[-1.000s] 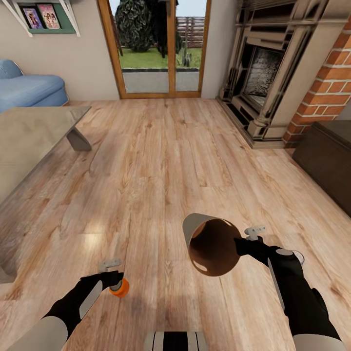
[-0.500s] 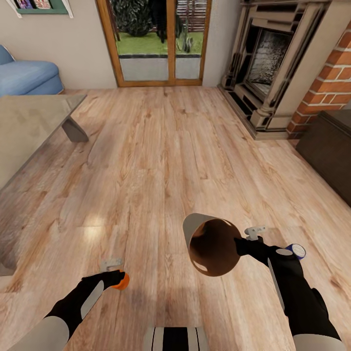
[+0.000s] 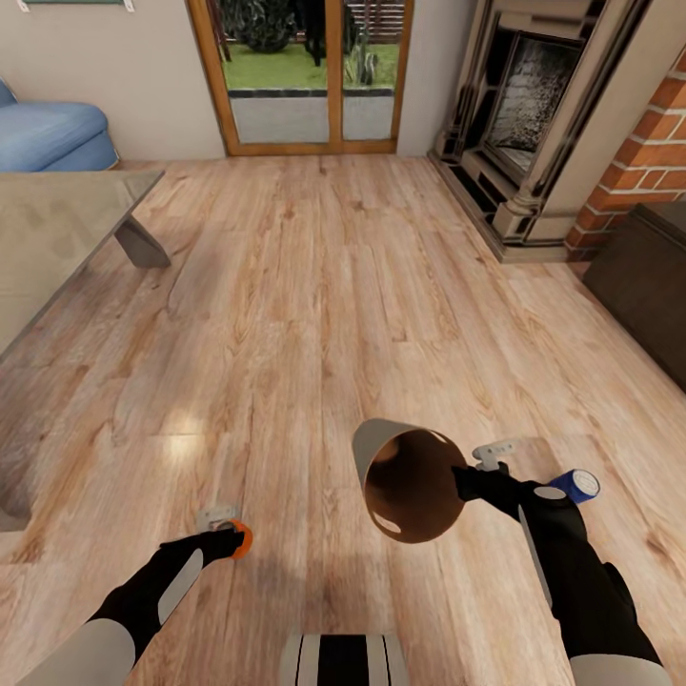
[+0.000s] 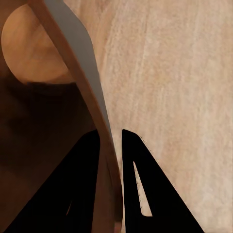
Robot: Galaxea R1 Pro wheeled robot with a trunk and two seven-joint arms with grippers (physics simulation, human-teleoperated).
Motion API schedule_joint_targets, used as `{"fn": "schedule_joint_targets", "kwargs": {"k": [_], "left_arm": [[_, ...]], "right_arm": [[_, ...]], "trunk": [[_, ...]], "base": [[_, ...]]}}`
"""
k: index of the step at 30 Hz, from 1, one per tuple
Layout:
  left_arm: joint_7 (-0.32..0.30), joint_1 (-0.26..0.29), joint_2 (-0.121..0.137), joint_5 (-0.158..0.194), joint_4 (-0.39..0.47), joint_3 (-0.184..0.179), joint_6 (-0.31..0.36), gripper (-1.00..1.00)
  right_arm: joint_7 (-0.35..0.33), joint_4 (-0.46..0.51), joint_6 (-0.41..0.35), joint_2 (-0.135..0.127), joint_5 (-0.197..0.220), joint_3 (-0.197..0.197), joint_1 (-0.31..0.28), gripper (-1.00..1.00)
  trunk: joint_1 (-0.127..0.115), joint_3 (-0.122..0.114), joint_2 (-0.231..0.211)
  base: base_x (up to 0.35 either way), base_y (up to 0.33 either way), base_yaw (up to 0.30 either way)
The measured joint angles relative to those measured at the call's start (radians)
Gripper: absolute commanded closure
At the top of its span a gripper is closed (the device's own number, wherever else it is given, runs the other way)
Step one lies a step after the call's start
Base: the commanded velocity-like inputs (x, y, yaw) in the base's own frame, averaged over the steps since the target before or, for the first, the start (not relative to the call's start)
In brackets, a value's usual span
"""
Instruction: Put the three can of soda from the living room inside the tash can in the kitchen.
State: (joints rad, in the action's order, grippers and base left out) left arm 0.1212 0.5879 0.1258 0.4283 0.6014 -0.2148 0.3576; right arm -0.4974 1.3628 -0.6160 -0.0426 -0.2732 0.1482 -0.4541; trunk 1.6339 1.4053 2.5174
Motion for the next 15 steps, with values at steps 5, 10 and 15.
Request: {"fn": "schedule_joint_targets", "kwargs": {"k": [5, 10, 15], "left_arm": [[0.0, 0.0, 0.0, 0.0, 0.0, 0.0, -0.013, -1.0], [0.0, 0.0, 0.0, 0.0, 0.0, 0.0, -0.025, -1.0], [-0.001, -0.001, 0.001, 0.003, 0.001, 0.0, -0.031, 1.0]], "right_arm": [[0.001, 0.0, 0.003, 0.0, -0.004, -0.005, 0.0, 1.0], [0.001, 0.0, 0.002, 0.001, 0.0, -0.007, 0.0, 1.0], [0.001, 0.0, 0.001, 0.001, 0.002, -0.008, 0.0, 1.0]], "trunk": [[0.0, 0.0, 0.0], [0.0, 0.0, 0.0], [0.0, 0.0, 0.0]], "base": [[0.0, 0.0, 0.0], [0.0, 0.0, 0.0], [0.0, 0.0, 0.0]]}}
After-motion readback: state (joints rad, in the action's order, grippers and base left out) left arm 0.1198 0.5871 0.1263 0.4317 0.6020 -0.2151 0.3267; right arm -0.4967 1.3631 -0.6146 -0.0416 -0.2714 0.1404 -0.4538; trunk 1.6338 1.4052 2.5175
